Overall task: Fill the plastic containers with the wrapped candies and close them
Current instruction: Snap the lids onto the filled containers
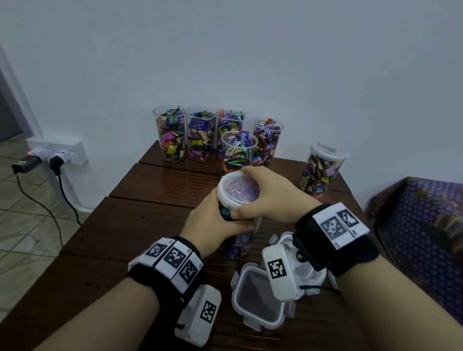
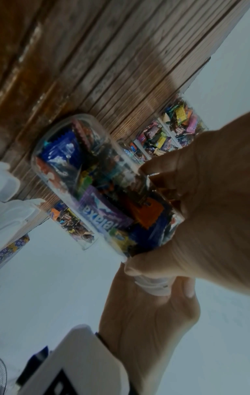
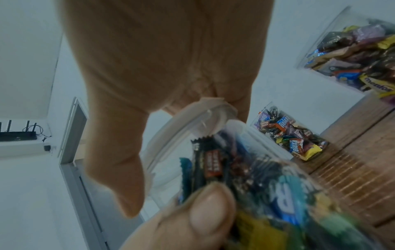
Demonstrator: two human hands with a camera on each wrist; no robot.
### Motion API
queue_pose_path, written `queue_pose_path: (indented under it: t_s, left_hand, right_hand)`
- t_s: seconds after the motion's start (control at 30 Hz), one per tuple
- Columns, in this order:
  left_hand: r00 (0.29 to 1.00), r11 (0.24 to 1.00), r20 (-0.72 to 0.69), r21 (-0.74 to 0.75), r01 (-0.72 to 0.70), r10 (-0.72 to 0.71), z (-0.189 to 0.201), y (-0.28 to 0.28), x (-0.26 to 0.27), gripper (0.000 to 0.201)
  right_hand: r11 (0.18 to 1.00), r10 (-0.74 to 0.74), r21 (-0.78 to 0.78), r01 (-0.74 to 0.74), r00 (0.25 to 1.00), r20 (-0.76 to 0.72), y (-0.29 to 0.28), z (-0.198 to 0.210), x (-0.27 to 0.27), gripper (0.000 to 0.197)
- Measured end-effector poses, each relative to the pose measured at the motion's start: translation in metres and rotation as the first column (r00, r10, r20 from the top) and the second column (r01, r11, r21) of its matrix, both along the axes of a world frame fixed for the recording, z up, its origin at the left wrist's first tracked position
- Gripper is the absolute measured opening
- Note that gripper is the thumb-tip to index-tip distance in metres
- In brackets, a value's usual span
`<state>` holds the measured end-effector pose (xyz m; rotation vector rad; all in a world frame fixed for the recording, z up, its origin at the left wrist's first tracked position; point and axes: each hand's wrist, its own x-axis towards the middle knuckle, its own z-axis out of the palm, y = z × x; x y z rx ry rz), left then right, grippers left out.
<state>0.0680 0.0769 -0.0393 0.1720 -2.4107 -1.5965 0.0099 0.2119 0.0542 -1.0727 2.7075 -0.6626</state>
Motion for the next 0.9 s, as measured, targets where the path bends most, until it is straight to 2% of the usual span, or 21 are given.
queue_pose_path:
  t_s: [0.13,0.23,0.33,0.5,0.57,0.63,0.67,0.73,0.8,0.9]
  left_hand:
    - [1.0,1.0,-0.003,0.014,0.007,-0.007,0.0,0.0,0.0,0.087]
    - [1.0,0.999,-0.005,0.025,0.024,-0.024,-0.002,-0.002,-0.001,0.089]
    - [0.998,0.997,-0.023,0.061,0.057,-0.056,-0.004,-0.003,-0.001,0.087]
    - [0.992,0.985,-0.012,0.117,0.128,-0.128,0.0,-0.009,-0.006,0.078]
    - [0.991,0.985,-0.005,0.113,0.133,-0.133,0.004,-0.017,-0.011,0.093]
    - [0.996,0.991,-0.002,0.103,0.084,-0.084,0.008,-0.026,-0.02,0.118]
    - [0.999,0.993,0.004,0.112,0.046,-0.046,0.009,-0.03,-0.024,0.124]
    - [1.0,0.99,0.011,0.139,-0.029,0.028,0.012,-0.035,-0.035,0.119]
    - [0.997,0.989,0.033,0.124,-0.077,0.073,0.014,-0.038,-0.047,0.106]
    - [0.99,0.986,0.07,0.1,-0.131,0.124,0.015,-0.039,-0.071,0.092]
  right_hand:
    - [0.997,-0.025,-0.077,0.027,1.0,0.019,-0.002,-0.009,-0.002,0.087]
    - [0.974,-0.05,-0.217,0.064,0.996,0.068,0.001,-0.022,0.0,0.098]
    - [0.93,-0.079,-0.349,0.111,0.991,0.106,0.004,-0.033,0.002,0.093]
    - [0.907,-0.103,-0.401,0.126,0.991,0.08,0.004,-0.036,-0.003,0.085]
    - [0.893,-0.134,-0.424,0.152,0.988,0.074,0.008,-0.032,-0.008,0.086]
    - [0.866,-0.191,-0.461,0.195,0.98,0.055,0.018,-0.026,-0.019,0.086]
    - [0.85,-0.234,-0.477,0.224,0.971,0.041,0.024,-0.023,-0.025,0.086]
    - [0.816,-0.328,-0.495,0.298,0.944,0.028,0.04,-0.018,-0.037,0.089]
    - [0.783,-0.408,-0.503,0.367,0.912,0.03,0.058,-0.016,-0.048,0.09]
    - [0.754,-0.509,-0.475,0.454,0.861,0.015,0.087,-0.017,-0.06,0.085]
